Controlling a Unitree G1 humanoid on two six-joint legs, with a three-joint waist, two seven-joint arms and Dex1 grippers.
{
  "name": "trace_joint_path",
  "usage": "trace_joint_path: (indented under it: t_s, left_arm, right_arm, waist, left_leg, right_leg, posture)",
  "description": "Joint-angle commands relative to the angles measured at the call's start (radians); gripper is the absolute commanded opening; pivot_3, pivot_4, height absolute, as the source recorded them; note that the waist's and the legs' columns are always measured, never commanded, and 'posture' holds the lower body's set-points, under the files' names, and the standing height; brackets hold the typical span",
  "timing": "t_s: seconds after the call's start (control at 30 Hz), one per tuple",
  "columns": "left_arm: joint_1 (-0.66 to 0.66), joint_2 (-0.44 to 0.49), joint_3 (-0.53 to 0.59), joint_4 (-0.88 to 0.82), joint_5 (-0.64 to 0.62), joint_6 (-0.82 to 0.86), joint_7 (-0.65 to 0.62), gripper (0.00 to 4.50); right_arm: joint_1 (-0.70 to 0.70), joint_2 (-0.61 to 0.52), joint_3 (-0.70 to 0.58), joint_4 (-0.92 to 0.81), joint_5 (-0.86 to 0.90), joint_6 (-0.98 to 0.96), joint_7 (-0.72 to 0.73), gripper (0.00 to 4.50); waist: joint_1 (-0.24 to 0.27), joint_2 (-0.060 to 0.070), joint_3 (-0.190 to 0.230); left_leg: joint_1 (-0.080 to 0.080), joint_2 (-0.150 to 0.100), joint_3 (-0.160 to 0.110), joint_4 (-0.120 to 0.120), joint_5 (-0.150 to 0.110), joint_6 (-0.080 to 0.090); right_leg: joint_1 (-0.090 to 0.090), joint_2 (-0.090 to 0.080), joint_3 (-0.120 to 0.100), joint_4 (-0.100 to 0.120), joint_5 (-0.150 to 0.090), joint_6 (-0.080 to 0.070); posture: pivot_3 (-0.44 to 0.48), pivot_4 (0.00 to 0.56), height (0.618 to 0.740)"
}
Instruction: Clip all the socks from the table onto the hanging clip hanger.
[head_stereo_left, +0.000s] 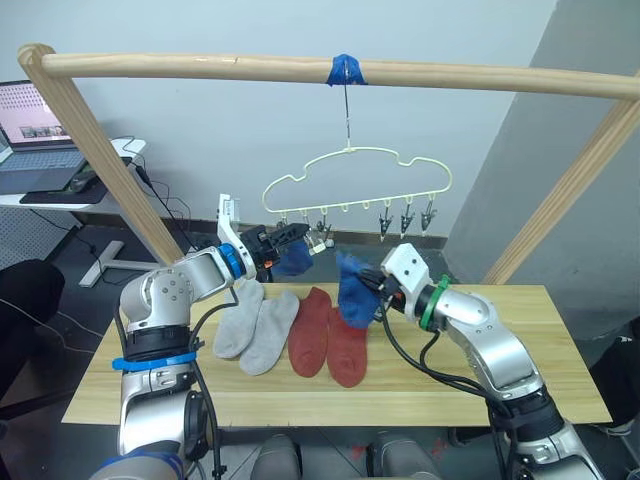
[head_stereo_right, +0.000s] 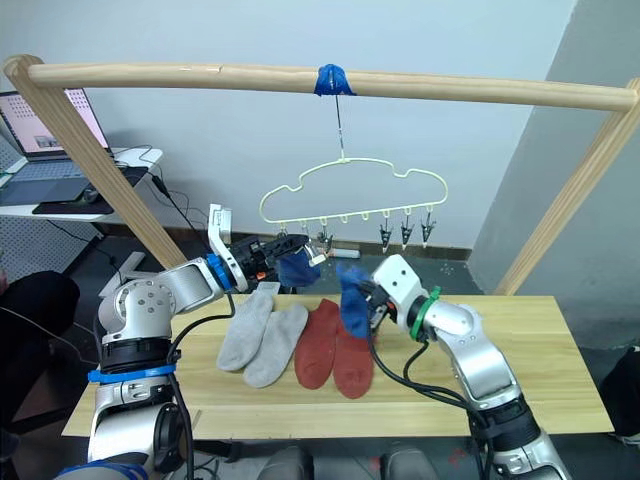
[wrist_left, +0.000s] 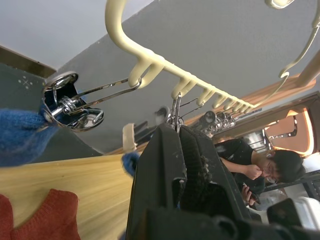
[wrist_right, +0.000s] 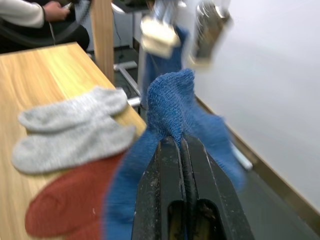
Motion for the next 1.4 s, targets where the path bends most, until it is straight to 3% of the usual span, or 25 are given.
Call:
trace_joint_path:
  t_s: [0.03, 0.67, 1.07, 1.4]
  left_arm:
    - [-0.008, -0.002, 0.001, -0.009, -0.005, 0.003, 0.014, 0.0]
    - [-0.011, -0.002, -0.014, -0.011, -0.002, -0.021, 0.011, 0.0]
    - [0.017, 0.028, -0.086, -0.051, 0.042, -0.105, -0.061, 0.0]
    - [0.044, 0.049, -0.089, -0.088, 0.04, -0.105, -0.074, 3.1]
  right_arm:
    - [-0.029, 0.011, 0.013, -0.022, -0.006, -0.007, -0.019, 0.02]
    - [-0.1, 0.056, 0.041, 0.033, -0.025, -0.027, -0.037, 0.02]
    - [-0.11, 0.064, 0.035, 0.025, -0.019, -0.016, -0.053, 0.02]
    - [-0.113, 0.096, 0.044, 0.056, -0.015, -0.014, -0.067, 0.0]
  waist:
    - [0.0, 0.0, 0.0]
    - [0.0, -0.002, 0.008]
    - [0.0, -0.003, 0.009]
    - [0.001, -0.003, 0.012]
  left_leg:
    - [0.0, 0.0, 0.0, 0.0, 0.0, 0.0]
    - [-0.001, 0.0, 0.0, 0.0, 0.0, 0.0]
    - [-0.001, 0.0, 0.0, -0.001, 0.0, 0.0]
    - [-0.003, 0.0, 0.0, -0.001, 0.0, 0.0]
  right_leg:
    - [0.0, 0.0, 0.0, 0.0, 0.0, 0.0]
    - [-0.001, 0.0, 0.0, -0.001, 0.0, 0.0]
    - [-0.001, 0.0, 0.0, -0.001, 0.0, 0.0]
    - [-0.003, 0.0, 0.0, -0.001, 0.0, 0.0]
  posture:
    - [0.01, 0.111, 0.74]
    - [0.016, 0.115, 0.74]
    - [0.013, 0.112, 0.74]
    - [0.031, 0.102, 0.74]
